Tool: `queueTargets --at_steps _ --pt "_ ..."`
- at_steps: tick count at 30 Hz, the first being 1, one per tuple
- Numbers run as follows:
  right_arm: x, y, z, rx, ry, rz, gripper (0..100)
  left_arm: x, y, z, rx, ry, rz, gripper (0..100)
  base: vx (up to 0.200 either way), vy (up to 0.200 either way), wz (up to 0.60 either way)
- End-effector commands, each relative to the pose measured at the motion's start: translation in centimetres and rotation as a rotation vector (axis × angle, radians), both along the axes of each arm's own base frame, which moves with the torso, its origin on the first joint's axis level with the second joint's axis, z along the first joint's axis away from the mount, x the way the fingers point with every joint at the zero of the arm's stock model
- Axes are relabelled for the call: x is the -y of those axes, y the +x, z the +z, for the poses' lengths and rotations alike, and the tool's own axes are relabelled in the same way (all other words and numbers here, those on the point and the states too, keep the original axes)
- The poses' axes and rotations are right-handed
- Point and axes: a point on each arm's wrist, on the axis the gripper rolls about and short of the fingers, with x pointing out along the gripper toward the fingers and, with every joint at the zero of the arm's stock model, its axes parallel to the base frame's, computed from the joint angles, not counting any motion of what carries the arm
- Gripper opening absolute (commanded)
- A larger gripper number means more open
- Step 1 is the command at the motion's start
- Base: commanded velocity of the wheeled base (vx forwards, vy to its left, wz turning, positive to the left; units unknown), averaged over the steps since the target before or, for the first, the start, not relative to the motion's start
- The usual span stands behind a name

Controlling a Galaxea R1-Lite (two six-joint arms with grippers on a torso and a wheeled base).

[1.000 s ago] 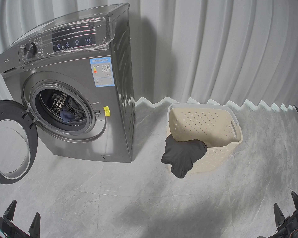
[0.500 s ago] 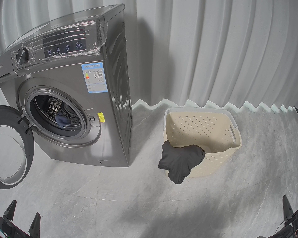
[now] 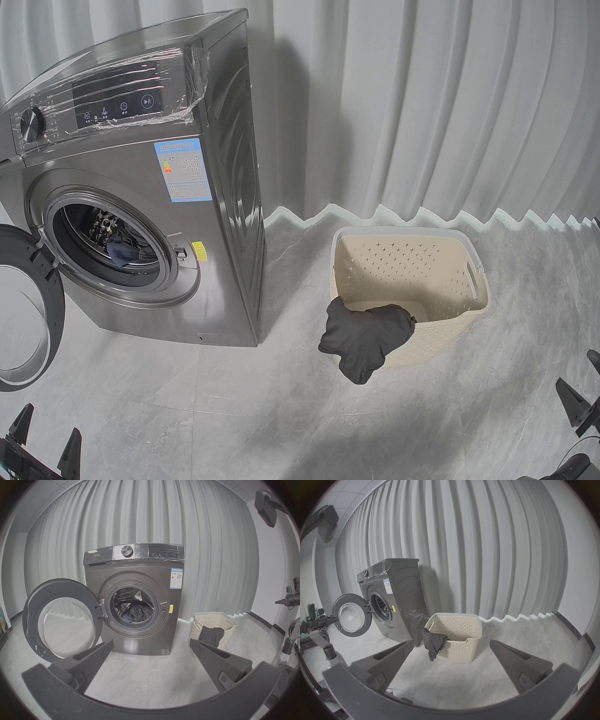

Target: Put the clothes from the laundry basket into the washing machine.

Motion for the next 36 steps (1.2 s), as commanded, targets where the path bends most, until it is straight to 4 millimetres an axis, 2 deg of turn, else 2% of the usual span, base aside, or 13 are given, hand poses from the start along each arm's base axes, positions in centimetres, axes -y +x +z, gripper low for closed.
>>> queueTargets --at_steps 1,4,5,6,7,8,15,23,27,28,32,33,36 --pt "-2.6 11.2 0.2 -0.295 -0.022 0.164 100 0.0 0.0 -0.5 -0.001 -0.007 0.003 100 0.0 0.0 0.0" --pt "-3.7 13.4 -0.9 -0.376 0.007 0.184 100 0.0 0.0 -0.5 -0.001 -0.009 0.003 100 0.0 0.0 0.0" --pt "-3.7 13.4 -0.9 -0.376 0.007 0.184 100 0.0 0.0 -0.5 -0.001 -0.009 0.003 100 0.0 0.0 0.0" --pt "-4.7 14.3 -1.6 -0.425 0.024 0.206 100 0.0 0.0 -0.5 -0.001 -0.012 0.003 100 0.0 0.0 0.0" --pt "-4.8 14.4 -1.6 -0.426 0.025 0.206 100 0.0 0.0 -0.5 -0.001 -0.012 0.003 100 0.0 0.0 0.0" --pt "-5.8 15.2 -2.1 -0.464 0.038 0.191 100 0.0 0.0 -0.5 -0.001 -0.012 0.003 100 0.0 0.0 0.0" --pt "-9.1 17.5 -3.1 -0.547 0.07 0.17 100 0.0 0.0 -0.5 -0.001 -0.012 0.003 100 0.0 0.0 0.0" --pt "-10.8 20.5 -4.8 -0.59 0.058 0.109 100 0.0 0.0 -0.5 -0.001 -0.013 0.004 100 0.0 0.0 0.0" --pt "-12.2 22.5 -6.2 -0.573 0.074 0.091 100 0.0 0.0 -0.5 -0.001 -0.018 0.004 100 0.0 0.0 0.0" --pt "-12.7 23.6 -7.3 -0.569 0.064 0.063 100 0.0 0.0 -0.5 -0.001 -0.018 0.004 100 0.0 0.0 0.0" --pt "-13.1 24.4 -8.2 -0.565 0.055 0.045 100 0.0 0.0 -0.5 -0.001 -0.018 0.004 100 0.0 0.0 0.0" --pt "-13.5 25.1 -9.1 -0.565 0.05 0.039 100 0.0 0.0 -0.5 -0.001 -0.018 0.004 100 0.0 0.0 0.0" --pt "-14.0 26.1 -9.6 -0.561 0.053 0.038 100 0.0 0.0 -0.5 -0.001 -0.018 0.004 100 0.0 0.0 0.0"
